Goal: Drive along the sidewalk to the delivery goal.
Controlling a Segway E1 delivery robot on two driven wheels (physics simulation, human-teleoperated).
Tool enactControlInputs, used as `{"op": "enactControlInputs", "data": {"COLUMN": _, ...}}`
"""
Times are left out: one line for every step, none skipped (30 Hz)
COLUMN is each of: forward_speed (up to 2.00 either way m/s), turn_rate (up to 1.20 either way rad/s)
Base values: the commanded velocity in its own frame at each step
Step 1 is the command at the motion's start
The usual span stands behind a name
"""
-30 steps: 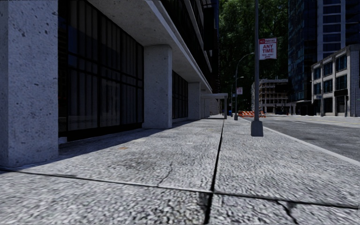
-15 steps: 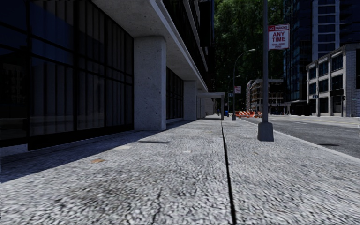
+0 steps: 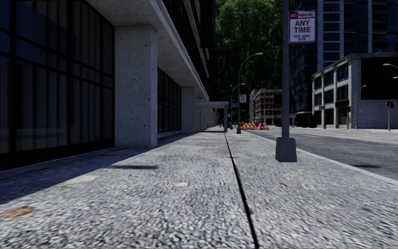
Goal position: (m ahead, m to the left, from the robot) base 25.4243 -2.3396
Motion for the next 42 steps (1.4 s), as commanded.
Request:
{"op": "enactControlInputs", "data": {"forward_speed": 2.00, "turn_rate": 0.00}}
{"op": "enactControlInputs", "data": {"forward_speed": 2.00, "turn_rate": 0.00}}
{"op": "enactControlInputs", "data": {"forward_speed": 2.00, "turn_rate": 0.00}}
{"op": "enactControlInputs", "data": {"forward_speed": 2.00, "turn_rate": 0.00}}
{"op": "enactControlInputs", "data": {"forward_speed": 2.00, "turn_rate": 0.00}}
{"op": "enactControlInputs", "data": {"forward_speed": 2.00, "turn_rate": 0.00}}
{"op": "enactControlInputs", "data": {"forward_speed": 2.00, "turn_rate": 0.00}}
{"op": "enactControlInputs", "data": {"forward_speed": 2.00, "turn_rate": 0.00}}
{"op": "enactControlInputs", "data": {"forward_speed": 2.00, "turn_rate": 0.00}}
{"op": "enactControlInputs", "data": {"forward_speed": 2.00, "turn_rate": 0.00}}
{"op": "enactControlInputs", "data": {"forward_speed": 2.00, "turn_rate": 0.00}}
{"op": "enactControlInputs", "data": {"forward_speed": 2.00, "turn_rate": 0.00}}
{"op": "enactControlInputs", "data": {"forward_speed": 2.00, "turn_rate": 0.00}}
{"op": "enactControlInputs", "data": {"forward_speed": 2.00, "turn_rate": 0.00}}
{"op": "enactControlInputs", "data": {"forward_speed": 2.00, "turn_rate": 0.00}}
{"op": "enactControlInputs", "data": {"forward_speed": 2.00, "turn_rate": 0.00}}
{"op": "enactControlInputs", "data": {"forward_speed": 2.00, "turn_rate": 0.00}}
{"op": "enactControlInputs", "data": {"forward_speed": 2.00, "turn_rate": 0.00}}
{"op": "enactControlInputs", "data": {"forward_speed": 2.00, "turn_rate": 0.00}}
{"op": "enactControlInputs", "data": {"forward_speed": 2.00, "turn_rate": 0.00}}
{"op": "enactControlInputs", "data": {"forward_speed": 2.00, "turn_rate": 0.00}}
{"op": "enactControlInputs", "data": {"forward_speed": 2.00, "turn_rate": 0.00}}
{"op": "enactControlInputs", "data": {"forward_speed": 2.00, "turn_rate": 0.00}}
{"op": "enactControlInputs", "data": {"forward_speed": 2.00, "turn_rate": 0.00}}
{"op": "enactControlInputs", "data": {"forward_speed": 2.00, "turn_rate": 0.00}}
{"op": "enactControlInputs", "data": {"forward_speed": 2.00, "turn_rate": 0.00}}
{"op": "enactControlInputs", "data": {"forward_speed": 2.00, "turn_rate": 0.00}}
{"op": "enactControlInputs", "data": {"forward_speed": 2.00, "turn_rate": 0.00}}
{"op": "enactControlInputs", "data": {"forward_speed": 2.00, "turn_rate": 0.00}}
{"op": "enactControlInputs", "data": {"forward_speed": 2.00, "turn_rate": 0.00}}
{"op": "enactControlInputs", "data": {"forward_speed": 2.00, "turn_rate": 0.00}}
{"op": "enactControlInputs", "data": {"forward_speed": 2.00, "turn_rate": 0.00}}
{"op": "enactControlInputs", "data": {"forward_speed": 2.00, "turn_rate": 0.00}}
{"op": "enactControlInputs", "data": {"forward_speed": 2.00, "turn_rate": 0.00}}
{"op": "enactControlInputs", "data": {"forward_speed": 2.00, "turn_rate": 0.00}}
{"op": "enactControlInputs", "data": {"forward_speed": 2.00, "turn_rate": 0.00}}
{"op": "enactControlInputs", "data": {"forward_speed": 2.00, "turn_rate": 0.00}}
{"op": "enactControlInputs", "data": {"forward_speed": 2.00, "turn_rate": 0.00}}
{"op": "enactControlInputs", "data": {"forward_speed": 2.00, "turn_rate": 0.00}}
{"op": "enactControlInputs", "data": {"forward_speed": 2.00, "turn_rate": 0.00}}
{"op": "enactControlInputs", "data": {"forward_speed": 2.00, "turn_rate": 0.00}}
{"op": "enactControlInputs", "data": {"forward_speed": 2.00, "turn_rate": 0.00}}
